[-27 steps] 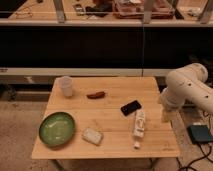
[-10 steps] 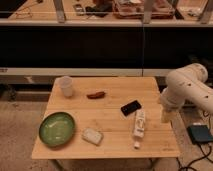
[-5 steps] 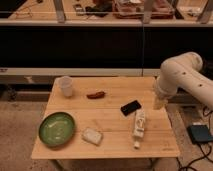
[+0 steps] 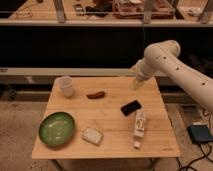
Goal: Place the pepper on the white sponge
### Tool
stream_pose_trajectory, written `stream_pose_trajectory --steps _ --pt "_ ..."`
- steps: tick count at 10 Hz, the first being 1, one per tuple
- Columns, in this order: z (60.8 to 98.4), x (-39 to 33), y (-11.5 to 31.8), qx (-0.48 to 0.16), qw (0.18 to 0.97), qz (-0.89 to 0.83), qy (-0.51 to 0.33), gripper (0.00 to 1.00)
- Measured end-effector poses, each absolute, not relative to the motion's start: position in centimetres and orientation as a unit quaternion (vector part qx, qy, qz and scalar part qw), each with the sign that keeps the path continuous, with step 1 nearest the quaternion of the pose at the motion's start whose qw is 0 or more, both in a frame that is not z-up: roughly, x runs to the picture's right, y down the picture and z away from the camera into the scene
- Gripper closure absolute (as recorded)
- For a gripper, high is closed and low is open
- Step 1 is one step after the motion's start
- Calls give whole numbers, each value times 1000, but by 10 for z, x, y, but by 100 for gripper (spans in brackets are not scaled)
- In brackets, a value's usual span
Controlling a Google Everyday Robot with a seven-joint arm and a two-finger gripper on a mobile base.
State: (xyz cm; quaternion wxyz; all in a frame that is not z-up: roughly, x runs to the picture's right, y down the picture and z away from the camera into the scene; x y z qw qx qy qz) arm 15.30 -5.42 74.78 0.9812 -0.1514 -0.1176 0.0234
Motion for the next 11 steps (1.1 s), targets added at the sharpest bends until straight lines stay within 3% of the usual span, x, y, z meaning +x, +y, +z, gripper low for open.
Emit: stream_pose_trajectory --steps 11 --pt "761 127 -51 -166 974 25 -149 35"
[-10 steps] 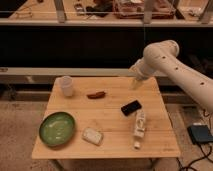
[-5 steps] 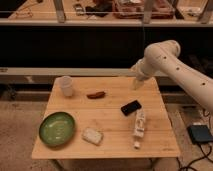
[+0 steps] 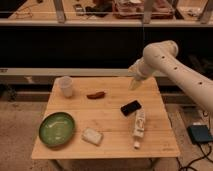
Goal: Place the pepper on the white sponge
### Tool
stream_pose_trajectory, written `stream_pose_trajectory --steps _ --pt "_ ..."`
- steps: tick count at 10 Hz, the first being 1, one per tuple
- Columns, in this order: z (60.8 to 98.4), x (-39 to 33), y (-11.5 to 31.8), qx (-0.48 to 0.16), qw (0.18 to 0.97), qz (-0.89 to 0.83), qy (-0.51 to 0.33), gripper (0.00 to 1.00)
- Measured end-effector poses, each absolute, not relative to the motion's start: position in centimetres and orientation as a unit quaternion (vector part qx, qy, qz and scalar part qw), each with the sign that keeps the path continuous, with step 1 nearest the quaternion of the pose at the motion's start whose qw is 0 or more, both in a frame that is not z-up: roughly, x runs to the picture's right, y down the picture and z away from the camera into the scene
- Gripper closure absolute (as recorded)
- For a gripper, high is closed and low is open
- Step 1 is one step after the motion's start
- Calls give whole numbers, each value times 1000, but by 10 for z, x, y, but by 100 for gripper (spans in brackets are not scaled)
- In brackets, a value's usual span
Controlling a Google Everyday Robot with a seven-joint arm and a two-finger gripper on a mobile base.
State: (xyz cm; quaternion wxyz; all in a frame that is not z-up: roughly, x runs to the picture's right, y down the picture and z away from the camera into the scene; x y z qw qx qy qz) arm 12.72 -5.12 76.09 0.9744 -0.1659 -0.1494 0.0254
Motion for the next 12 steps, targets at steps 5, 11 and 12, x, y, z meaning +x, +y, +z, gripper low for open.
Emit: stream_pose_trajectory --steps 5,11,12 --pt "812 70 -57 -194 962 19 -191 35" --pt "831 47 -62 -200 958 -5 -206 35" --pt "838 44 -57 -205 956 -11 -207 35"
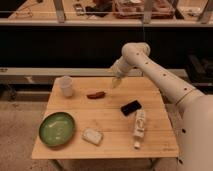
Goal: Place the pepper on the white sponge
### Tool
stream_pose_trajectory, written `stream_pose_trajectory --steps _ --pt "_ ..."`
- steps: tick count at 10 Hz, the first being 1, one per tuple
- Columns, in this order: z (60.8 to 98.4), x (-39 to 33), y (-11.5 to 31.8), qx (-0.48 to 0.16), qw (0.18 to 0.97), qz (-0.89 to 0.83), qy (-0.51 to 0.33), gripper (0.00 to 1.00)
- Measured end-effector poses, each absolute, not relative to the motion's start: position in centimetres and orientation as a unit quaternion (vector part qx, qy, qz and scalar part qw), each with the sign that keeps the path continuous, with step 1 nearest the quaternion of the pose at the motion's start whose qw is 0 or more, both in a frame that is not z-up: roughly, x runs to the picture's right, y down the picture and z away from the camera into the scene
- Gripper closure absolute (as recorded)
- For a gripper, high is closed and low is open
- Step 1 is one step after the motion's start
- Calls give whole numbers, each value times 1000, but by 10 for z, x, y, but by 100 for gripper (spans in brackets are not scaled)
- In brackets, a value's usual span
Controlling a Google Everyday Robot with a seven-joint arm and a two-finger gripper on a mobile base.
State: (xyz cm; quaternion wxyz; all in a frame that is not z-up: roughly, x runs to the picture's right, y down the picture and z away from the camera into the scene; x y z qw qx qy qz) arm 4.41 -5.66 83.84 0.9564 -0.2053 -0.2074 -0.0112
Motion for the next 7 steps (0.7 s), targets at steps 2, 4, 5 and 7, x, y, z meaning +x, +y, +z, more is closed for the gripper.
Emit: stream_pose_trajectory --steps 2,4,5,7 --pt "849 36 -50 -211 954 -19 -214 35" --pt "866 22 -39 -220 951 -28 -215 35" --pt "873 17 -33 -225 950 -31 -213 35" --pt "899 2 -15 -238 949 -41 -203 35"
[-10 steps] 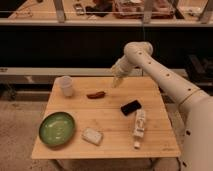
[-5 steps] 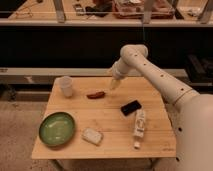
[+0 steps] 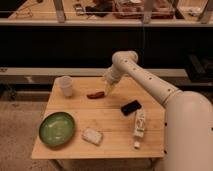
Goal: Place the pepper on the white sponge
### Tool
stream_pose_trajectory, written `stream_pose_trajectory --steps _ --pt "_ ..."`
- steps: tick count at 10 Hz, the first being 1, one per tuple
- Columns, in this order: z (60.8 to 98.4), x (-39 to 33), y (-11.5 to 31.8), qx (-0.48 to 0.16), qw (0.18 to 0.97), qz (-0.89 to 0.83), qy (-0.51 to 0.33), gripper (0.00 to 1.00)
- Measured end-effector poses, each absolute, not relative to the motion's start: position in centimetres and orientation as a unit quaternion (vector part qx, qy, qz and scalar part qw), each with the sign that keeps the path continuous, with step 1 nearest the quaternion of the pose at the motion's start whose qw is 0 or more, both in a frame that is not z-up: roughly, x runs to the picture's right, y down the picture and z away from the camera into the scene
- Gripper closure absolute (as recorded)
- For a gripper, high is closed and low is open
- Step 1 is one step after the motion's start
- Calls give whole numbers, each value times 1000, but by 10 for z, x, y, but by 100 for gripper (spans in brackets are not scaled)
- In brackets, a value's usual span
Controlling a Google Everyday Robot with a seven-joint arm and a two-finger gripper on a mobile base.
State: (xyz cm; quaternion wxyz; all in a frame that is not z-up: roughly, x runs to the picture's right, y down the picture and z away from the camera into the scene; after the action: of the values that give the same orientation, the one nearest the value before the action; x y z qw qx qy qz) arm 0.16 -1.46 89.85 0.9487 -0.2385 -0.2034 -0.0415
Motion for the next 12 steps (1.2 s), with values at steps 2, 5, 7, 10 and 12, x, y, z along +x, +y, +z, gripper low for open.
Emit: stream_pose_trajectory --steps 2,5,7,10,12 --pt "918 -8 -5 -246 948 -42 -195 35" --pt "941 -23 10 -262 946 -37 -188 35" --pt "954 -24 17 -270 945 -29 -182 35" --pt "970 -31 23 -277 945 -30 -171 35" --pt "974 -35 24 -281 944 -31 -168 36"
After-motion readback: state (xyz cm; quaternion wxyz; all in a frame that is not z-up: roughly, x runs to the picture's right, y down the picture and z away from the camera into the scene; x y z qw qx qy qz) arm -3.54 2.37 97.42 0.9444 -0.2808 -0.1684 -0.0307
